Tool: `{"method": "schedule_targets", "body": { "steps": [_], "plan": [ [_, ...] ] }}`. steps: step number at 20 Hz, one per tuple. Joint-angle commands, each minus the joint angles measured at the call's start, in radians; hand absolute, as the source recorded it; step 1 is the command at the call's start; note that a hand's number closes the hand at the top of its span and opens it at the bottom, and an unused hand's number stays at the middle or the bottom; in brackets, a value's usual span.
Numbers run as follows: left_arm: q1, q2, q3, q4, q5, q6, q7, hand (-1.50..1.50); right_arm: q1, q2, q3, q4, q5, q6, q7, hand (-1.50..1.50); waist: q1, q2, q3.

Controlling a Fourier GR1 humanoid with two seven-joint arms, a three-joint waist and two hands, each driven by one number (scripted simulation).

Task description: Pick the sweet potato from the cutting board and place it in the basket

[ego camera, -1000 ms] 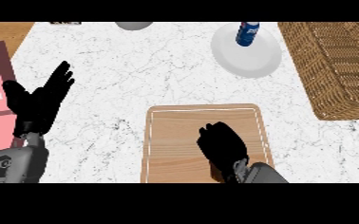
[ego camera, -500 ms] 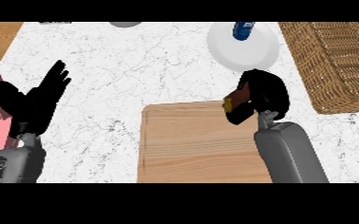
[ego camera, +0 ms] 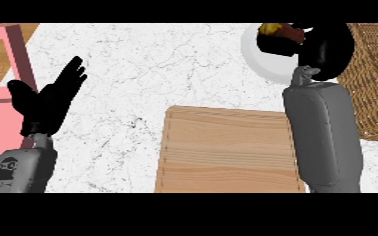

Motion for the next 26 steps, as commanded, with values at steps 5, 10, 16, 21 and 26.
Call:
{"method": "schedule_targets", "body": {
  "steps": [5, 10, 16, 21, 26],
  "plan": [
    [-0.040, -0.028, -0.055, 0.008, -0.020, -0.012, 0.008, 0.00, -0.261, -0.096, -0.151, 0.230, 0.240, -0.212, 0.217, 1.50, 0.054, 0.011, -0.006],
    [-0.064, -0.031, -0.052, 0.012, -0.009, -0.014, 0.028, 0.00, -0.400, -0.160, -0.224, 0.389, 0.350, -0.213, 0.267, 1.50, 0.074, 0.008, -0.007],
    [-0.091, -0.035, -0.056, 0.024, -0.028, 0.006, 0.033, 0.00, -0.514, -0.264, -0.307, 0.534, 0.447, -0.257, 0.276, 1.50, 0.066, 0.010, -0.004],
    [-0.104, -0.038, -0.057, 0.027, -0.023, 0.000, 0.032, 0.00, -0.577, -0.323, -0.352, 0.635, 0.534, -0.288, 0.296, 1.50, 0.075, 0.013, -0.005],
    [-0.093, -0.034, -0.050, 0.036, -0.027, 0.003, 0.016, 0.00, -0.582, -0.400, -0.401, 0.737, 0.626, -0.282, 0.334, 1.50, 0.059, 0.009, -0.004]
  ]
}}
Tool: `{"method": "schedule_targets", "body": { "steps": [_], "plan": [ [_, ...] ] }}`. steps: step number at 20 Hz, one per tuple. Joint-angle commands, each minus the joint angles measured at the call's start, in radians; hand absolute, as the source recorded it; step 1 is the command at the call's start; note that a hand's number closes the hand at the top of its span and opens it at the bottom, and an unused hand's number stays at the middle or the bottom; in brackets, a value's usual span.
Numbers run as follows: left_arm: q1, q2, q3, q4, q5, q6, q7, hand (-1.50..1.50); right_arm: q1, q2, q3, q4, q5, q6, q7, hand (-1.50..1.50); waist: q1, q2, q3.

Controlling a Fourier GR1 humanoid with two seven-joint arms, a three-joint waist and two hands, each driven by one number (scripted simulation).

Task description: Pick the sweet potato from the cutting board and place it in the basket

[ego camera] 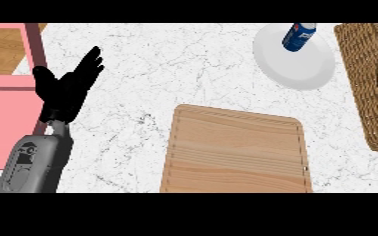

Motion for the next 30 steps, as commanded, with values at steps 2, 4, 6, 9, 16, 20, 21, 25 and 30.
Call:
{"method": "schedule_targets", "body": {
  "steps": [2, 4, 6, 9, 16, 20, 21, 25, 30],
  "plan": [
    [0.000, -0.015, -0.008, 0.006, -0.014, 0.018, 0.000, 0.00, -0.028, -0.057, -0.044, 0.099, 0.098, -0.054, 0.194, 1.50, -0.014, -0.005, 0.001],
    [0.030, 0.009, 0.021, 0.013, 0.003, 0.002, -0.021, 0.00, -0.012, -0.069, -0.064, 0.123, 0.118, -0.081, 0.203, 1.50, -0.022, -0.013, 0.002],
    [0.015, 0.015, 0.025, 0.033, 0.002, -0.002, -0.019, 0.00, -0.029, -0.071, -0.077, 0.148, 0.144, -0.081, 0.221, 1.50, -0.027, -0.010, 0.002],
    [0.015, -0.017, 0.005, 0.026, -0.013, 0.022, -0.022, 0.00, -0.024, -0.068, -0.106, 0.179, 0.163, -0.111, 0.236, 1.50, -0.035, -0.014, 0.003],
    [0.015, 0.014, 0.032, 0.026, 0.000, 0.010, 0.001, 0.00, 0.044, -0.063, -0.169, 0.234, 0.175, -0.246, 0.204, 1.50, -0.062, -0.027, 0.005],
    [0.047, 0.016, 0.045, 0.029, 0.012, 0.000, -0.020, 0.00, 0.064, -0.074, -0.212, 0.246, 0.173, -0.302, 0.182, 1.50, -0.058, -0.028, 0.005],
    [0.037, 0.020, 0.045, 0.033, -0.003, 0.013, -0.021, 0.00, 0.068, -0.081, -0.222, 0.255, 0.169, -0.313, 0.159, 1.50, -0.067, -0.029, 0.005],
    [0.024, 0.023, 0.047, 0.041, 0.000, 0.009, -0.017, 0.00, 0.115, -0.086, -0.245, 0.174, 0.246, -0.348, 0.277, -1.50, -0.074, -0.027, 0.004],
    [0.014, 0.035, 0.068, 0.071, 0.007, 0.003, -0.030, 0.00, 0.171, -0.069, -0.320, 0.219, 0.223, -0.411, 0.214, -1.50, -0.084, -0.030, 0.005]
  ]
}}
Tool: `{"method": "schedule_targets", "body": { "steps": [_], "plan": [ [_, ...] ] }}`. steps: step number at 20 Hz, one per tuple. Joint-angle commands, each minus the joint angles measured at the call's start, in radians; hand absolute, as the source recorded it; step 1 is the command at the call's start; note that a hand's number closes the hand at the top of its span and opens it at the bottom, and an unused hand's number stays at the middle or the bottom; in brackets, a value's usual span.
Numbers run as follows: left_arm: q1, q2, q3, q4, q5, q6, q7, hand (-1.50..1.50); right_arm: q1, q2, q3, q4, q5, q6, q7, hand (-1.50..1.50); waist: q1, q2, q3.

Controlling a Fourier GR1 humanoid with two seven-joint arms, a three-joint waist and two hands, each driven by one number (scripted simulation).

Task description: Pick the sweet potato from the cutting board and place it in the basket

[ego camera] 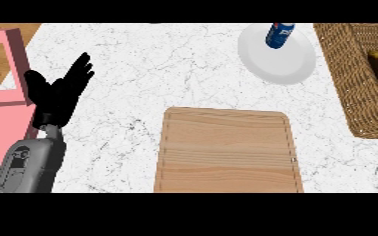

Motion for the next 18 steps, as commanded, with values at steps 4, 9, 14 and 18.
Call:
{"method": "schedule_targets", "body": {
  "steps": [4, 9, 14, 18],
  "plan": [
    [0.019, 0.022, 0.008, -0.029, 0.015, -0.025, 0.018, 0.00, 0.029, -0.007, -0.060, 0.059, 0.003, -0.187, 0.114, -1.50, 0.004, -0.006, 0.002],
    [0.009, 0.009, 0.016, 0.015, 0.003, -0.005, -0.004, 0.00, -0.013, -0.023, -0.082, -0.016, 0.013, -0.275, 0.105, -1.50, -0.016, -0.008, -0.001],
    [0.043, 0.030, 0.025, -0.015, 0.016, -0.027, 0.001, 0.00, 0.021, 0.018, -0.139, -0.183, 0.030, -0.418, 0.137, -1.50, -0.025, -0.023, -0.001],
    [0.050, 0.038, 0.039, -0.038, 0.026, -0.018, 0.043, 0.00, 0.039, 0.132, -0.171, -0.332, 0.034, -0.451, 0.115, -1.50, -0.060, -0.043, -0.002]
  ]
}}
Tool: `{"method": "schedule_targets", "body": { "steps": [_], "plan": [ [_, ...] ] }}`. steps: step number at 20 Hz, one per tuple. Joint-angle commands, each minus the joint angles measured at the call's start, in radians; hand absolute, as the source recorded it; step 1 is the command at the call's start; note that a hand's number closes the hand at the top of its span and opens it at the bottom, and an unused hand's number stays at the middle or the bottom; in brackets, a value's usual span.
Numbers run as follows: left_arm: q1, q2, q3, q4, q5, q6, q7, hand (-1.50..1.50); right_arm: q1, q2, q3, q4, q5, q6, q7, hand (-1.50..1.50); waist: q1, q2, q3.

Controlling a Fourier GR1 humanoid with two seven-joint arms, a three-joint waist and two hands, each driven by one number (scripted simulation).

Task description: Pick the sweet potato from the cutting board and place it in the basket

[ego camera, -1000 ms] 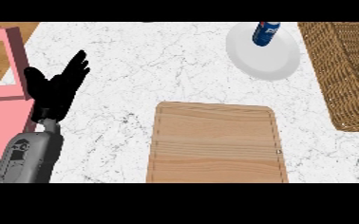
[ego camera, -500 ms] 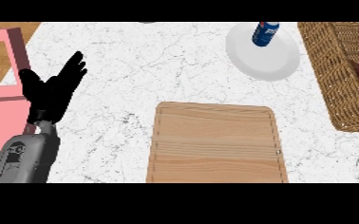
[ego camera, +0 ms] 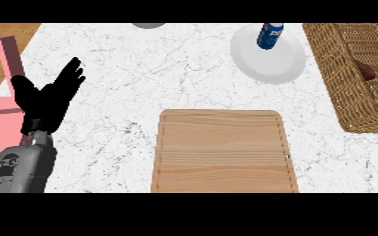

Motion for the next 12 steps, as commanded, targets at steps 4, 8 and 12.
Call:
{"method": "schedule_targets", "body": {
  "steps": [4, 8, 12],
  "plan": [
    [0.054, 0.008, 0.031, 0.013, 0.000, 0.011, -0.024, 0.00, 0.033, 0.253, -0.017, -0.308, -0.018, -0.063, 0.115, -1.50, -0.057, -0.023, -0.003],
    [0.051, 0.039, 0.061, 0.035, 0.009, -0.001, -0.019, 0.00, 0.086, 0.400, 0.023, -0.490, -0.081, 0.090, 0.083, -1.50, -0.073, -0.031, -0.003],
    [0.072, 0.013, 0.029, -0.023, -0.007, 0.015, 0.000, 0.00, 0.270, 0.405, 0.157, -0.605, -0.193, 0.128, 0.095, -1.50, -0.060, -0.036, -0.002]
  ]
}}
